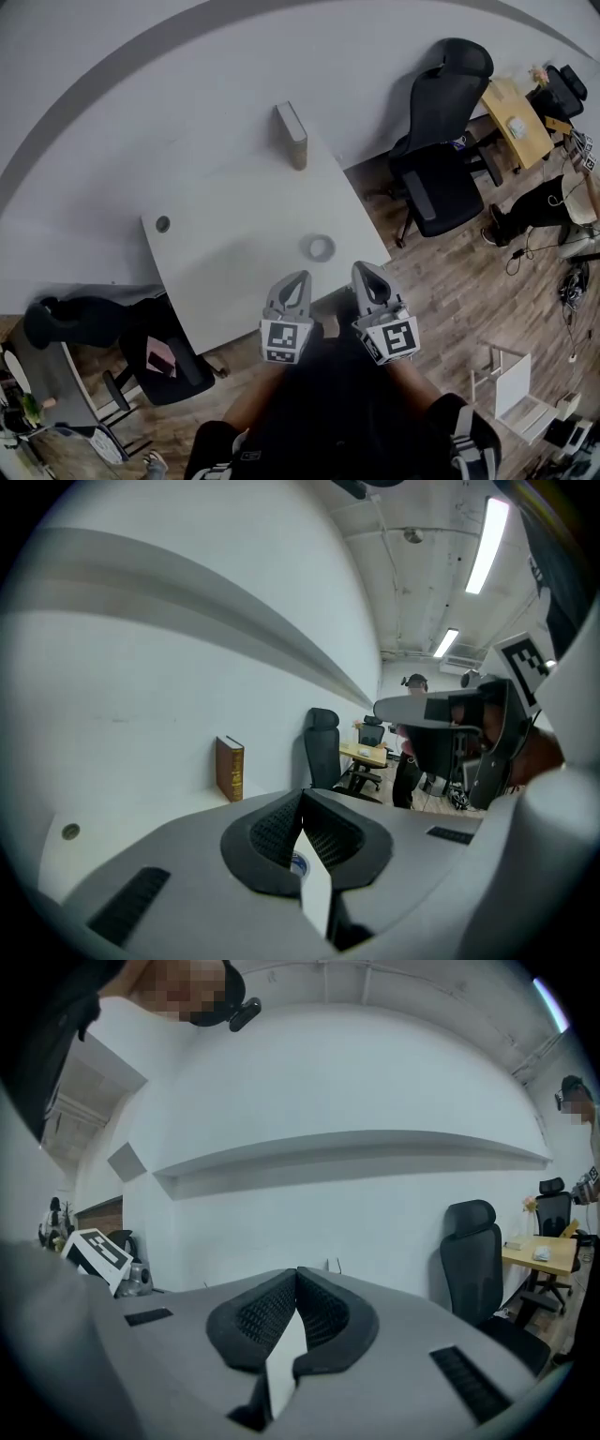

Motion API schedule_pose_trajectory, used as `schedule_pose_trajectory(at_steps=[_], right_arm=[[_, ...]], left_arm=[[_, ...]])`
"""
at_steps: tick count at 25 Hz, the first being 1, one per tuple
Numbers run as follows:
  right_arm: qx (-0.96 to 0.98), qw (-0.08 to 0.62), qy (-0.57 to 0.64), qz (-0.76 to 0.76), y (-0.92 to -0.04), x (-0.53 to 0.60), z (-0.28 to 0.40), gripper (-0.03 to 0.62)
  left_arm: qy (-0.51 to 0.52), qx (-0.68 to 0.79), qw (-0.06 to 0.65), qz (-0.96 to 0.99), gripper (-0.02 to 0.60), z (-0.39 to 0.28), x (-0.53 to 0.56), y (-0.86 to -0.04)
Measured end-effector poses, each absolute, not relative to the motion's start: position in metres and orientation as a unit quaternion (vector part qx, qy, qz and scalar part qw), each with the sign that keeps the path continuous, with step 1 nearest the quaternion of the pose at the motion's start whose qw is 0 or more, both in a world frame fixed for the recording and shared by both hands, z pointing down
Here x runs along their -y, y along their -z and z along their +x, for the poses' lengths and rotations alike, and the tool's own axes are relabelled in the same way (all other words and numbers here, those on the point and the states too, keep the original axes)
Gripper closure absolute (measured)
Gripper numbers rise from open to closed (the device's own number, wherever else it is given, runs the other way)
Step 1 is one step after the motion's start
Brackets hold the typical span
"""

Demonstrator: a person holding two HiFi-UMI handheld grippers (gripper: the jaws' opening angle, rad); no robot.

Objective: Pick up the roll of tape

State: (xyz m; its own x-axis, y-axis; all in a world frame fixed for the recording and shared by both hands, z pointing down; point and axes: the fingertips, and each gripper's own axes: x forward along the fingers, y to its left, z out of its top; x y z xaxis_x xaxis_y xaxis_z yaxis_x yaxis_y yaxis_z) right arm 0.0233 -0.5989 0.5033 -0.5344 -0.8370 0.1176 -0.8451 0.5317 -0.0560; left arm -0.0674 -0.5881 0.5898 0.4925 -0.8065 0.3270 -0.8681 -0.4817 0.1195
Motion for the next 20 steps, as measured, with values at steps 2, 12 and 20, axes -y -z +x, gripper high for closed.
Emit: schedule_pose_trajectory(at_steps=[2,12,20], right_arm=[[0.880,0.042,-0.054,0.470,-0.507,0.612,0.021,0.582],[0.909,0.057,-0.069,0.406,-0.522,0.676,0.032,0.582],[0.922,0.070,-0.086,0.371,-0.538,0.714,0.048,0.582]], left_arm=[[-0.126,0.500,0.146,0.844,0.557,-0.068,0.601,-0.607],[-0.205,0.527,0.222,0.794,0.555,-0.052,0.654,-0.703],[-0.278,0.536,0.301,0.738,0.454,-0.038,0.681,-0.811]])
